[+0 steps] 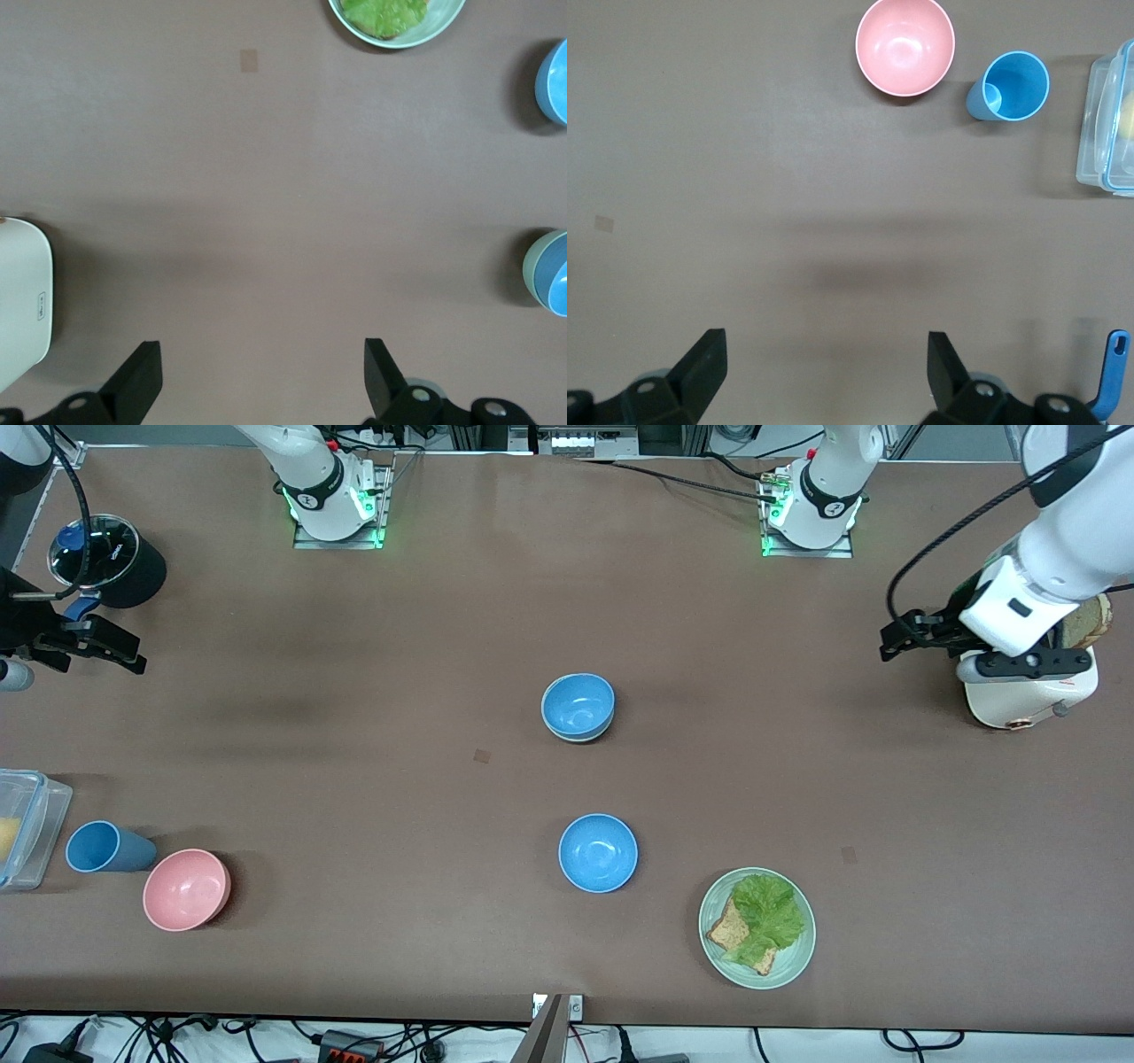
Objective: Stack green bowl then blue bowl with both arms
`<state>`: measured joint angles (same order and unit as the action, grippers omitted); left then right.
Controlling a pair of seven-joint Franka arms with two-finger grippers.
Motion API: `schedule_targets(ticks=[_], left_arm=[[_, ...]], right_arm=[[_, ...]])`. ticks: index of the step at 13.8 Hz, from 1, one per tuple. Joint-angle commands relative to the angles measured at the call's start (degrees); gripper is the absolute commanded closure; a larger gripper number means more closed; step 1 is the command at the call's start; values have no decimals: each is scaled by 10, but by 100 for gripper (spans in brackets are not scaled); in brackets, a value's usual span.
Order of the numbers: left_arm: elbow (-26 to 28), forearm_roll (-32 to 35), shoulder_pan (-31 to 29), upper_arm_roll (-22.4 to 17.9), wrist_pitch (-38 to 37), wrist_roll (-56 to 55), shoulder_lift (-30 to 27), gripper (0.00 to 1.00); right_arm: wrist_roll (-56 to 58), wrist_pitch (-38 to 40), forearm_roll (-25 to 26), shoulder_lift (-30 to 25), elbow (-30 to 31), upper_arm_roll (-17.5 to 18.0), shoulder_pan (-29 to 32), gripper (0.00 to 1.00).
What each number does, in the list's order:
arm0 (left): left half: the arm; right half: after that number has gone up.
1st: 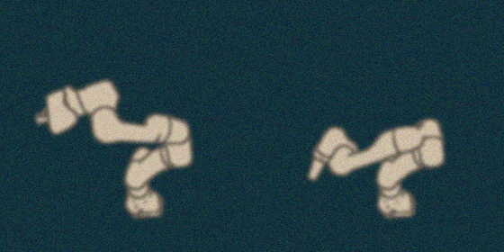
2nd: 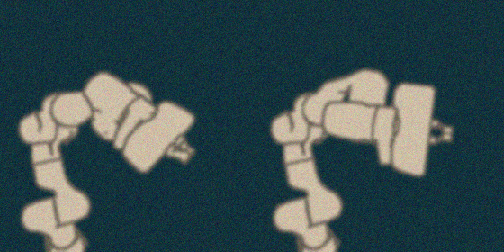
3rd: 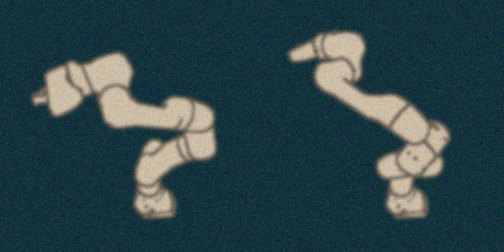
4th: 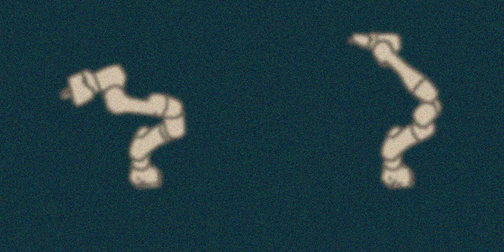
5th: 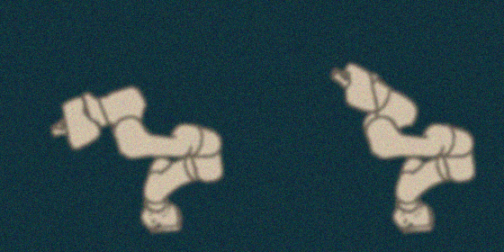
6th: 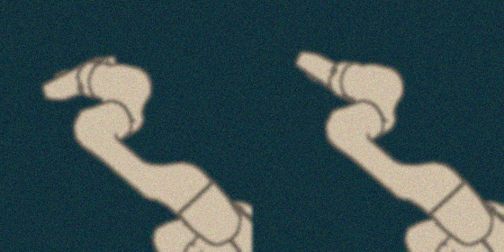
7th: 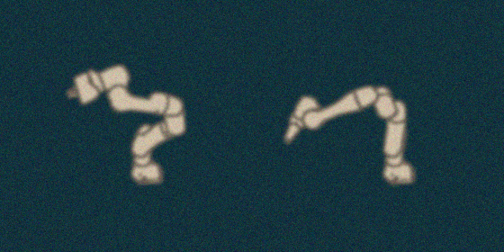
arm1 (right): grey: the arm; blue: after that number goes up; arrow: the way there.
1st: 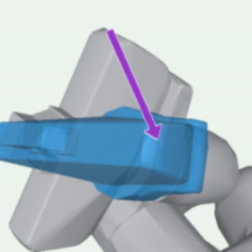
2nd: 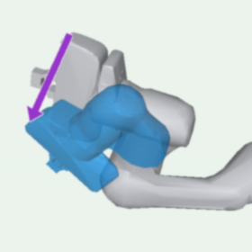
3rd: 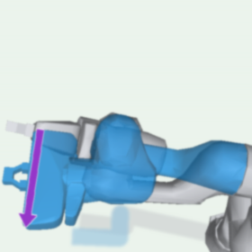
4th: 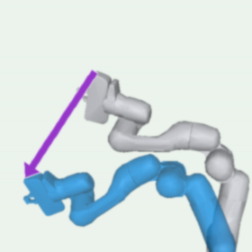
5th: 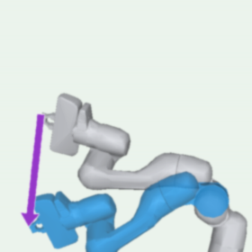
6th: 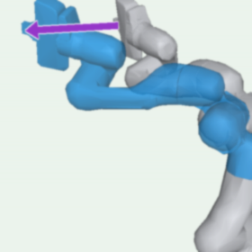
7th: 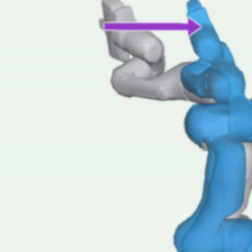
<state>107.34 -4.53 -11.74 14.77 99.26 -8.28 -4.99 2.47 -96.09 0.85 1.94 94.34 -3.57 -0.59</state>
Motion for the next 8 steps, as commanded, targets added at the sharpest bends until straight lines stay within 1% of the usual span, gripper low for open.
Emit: schedule_targets(ticks=[1, 2, 4, 5, 8], left_arm=[[-22, -12, 8, -12, -12, 10, -2, 0], [-37, -12, 8, -9, -18, 10, 9, 0], [-81, -10, 8, -6, -63, 10, 38, 0], [-92, -9, 8, -4, -71, 9, 44, 0], [-92, -7, 8, -4, -71, 10, 45, 0]], right_arm=[[8, -2, 5, -11, 9, 5, 7, 0], [8, -1, 5, -11, 9, 5, 7, 0], [8, 0, 5, -11, 9, 5, 7, 0], [8, 1, 3, -11, 10, 5, 7, 0], [7, 1, 2, -11, 9, 6, 7, 0]])
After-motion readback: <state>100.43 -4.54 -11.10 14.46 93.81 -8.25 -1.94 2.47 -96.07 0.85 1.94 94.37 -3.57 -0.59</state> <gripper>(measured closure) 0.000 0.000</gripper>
